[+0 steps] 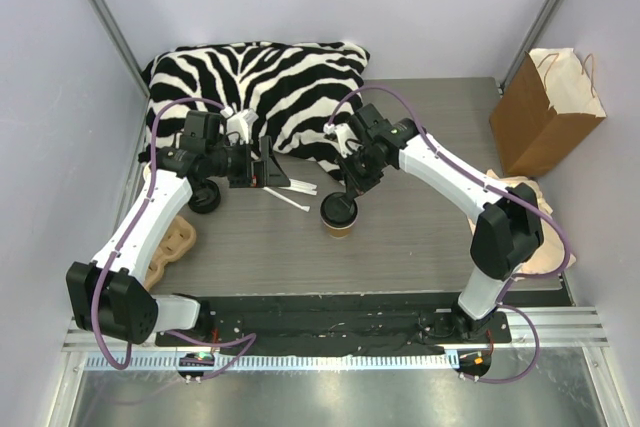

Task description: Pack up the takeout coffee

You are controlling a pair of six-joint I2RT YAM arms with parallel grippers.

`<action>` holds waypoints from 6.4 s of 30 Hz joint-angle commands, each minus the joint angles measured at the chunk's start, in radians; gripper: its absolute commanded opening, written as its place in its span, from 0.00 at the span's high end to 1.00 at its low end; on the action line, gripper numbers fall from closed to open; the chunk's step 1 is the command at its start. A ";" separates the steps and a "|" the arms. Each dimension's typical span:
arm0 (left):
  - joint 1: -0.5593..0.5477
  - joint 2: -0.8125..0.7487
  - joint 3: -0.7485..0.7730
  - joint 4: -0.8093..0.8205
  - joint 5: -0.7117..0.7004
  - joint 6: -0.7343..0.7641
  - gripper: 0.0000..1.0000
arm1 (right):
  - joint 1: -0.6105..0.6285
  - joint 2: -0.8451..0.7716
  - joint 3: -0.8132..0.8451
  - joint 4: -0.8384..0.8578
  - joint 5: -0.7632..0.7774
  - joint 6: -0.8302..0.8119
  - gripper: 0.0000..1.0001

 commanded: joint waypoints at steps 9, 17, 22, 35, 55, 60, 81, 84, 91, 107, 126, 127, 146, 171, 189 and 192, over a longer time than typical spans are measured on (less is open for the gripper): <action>-0.003 0.000 -0.001 0.034 0.021 0.003 0.00 | 0.016 0.007 0.012 0.013 0.018 0.005 0.96; -0.003 0.002 -0.002 0.032 0.022 0.004 0.00 | 0.019 0.022 0.015 0.002 0.009 0.005 0.90; -0.002 0.005 -0.004 0.034 0.024 0.003 0.00 | 0.021 0.024 0.021 0.002 0.018 0.006 0.79; -0.003 -0.052 -0.022 0.089 0.111 0.044 0.00 | 0.007 -0.034 0.121 -0.046 -0.063 -0.054 0.43; -0.132 0.028 -0.245 0.607 0.351 -0.286 0.16 | -0.185 -0.169 -0.333 0.604 -0.724 0.463 0.86; -0.169 0.077 -0.251 0.664 0.329 -0.333 0.25 | -0.177 -0.130 -0.414 0.689 -0.717 0.541 0.93; -0.253 0.267 -0.292 0.974 0.409 -0.530 1.00 | -0.183 0.027 -0.517 0.707 -0.643 0.567 0.99; -0.252 0.312 -0.326 0.980 0.403 -0.511 1.00 | -0.197 0.041 -0.528 0.707 -0.649 0.563 0.99; -0.215 0.416 -0.381 0.931 0.384 -0.459 1.00 | -0.212 0.064 -0.543 0.707 -0.672 0.549 0.99; -0.195 0.388 -0.351 0.876 0.384 -0.441 1.00 | -0.205 -0.149 -0.405 0.717 -0.769 0.629 0.99; -0.195 0.463 -0.331 0.819 0.363 -0.418 1.00 | -0.234 0.147 -0.542 0.635 -0.750 0.440 0.99; -0.197 0.468 -0.329 0.818 0.361 -0.419 1.00 | -0.235 0.153 -0.543 0.635 -0.754 0.442 0.99; -0.195 0.447 -0.323 0.802 0.366 -0.401 1.00 | -0.239 0.034 -0.328 0.628 -0.737 0.548 0.99; -0.194 0.346 -0.295 0.838 0.424 -0.456 1.00 | -0.222 0.009 -0.309 0.603 -0.766 0.535 0.99; -0.178 0.474 -0.206 0.981 0.340 -0.620 1.00 | -0.214 0.045 -0.395 0.405 -0.633 0.360 0.99; -0.165 0.525 -0.240 0.918 0.293 -0.587 1.00 | -0.216 0.070 -0.384 0.375 -0.588 0.331 0.99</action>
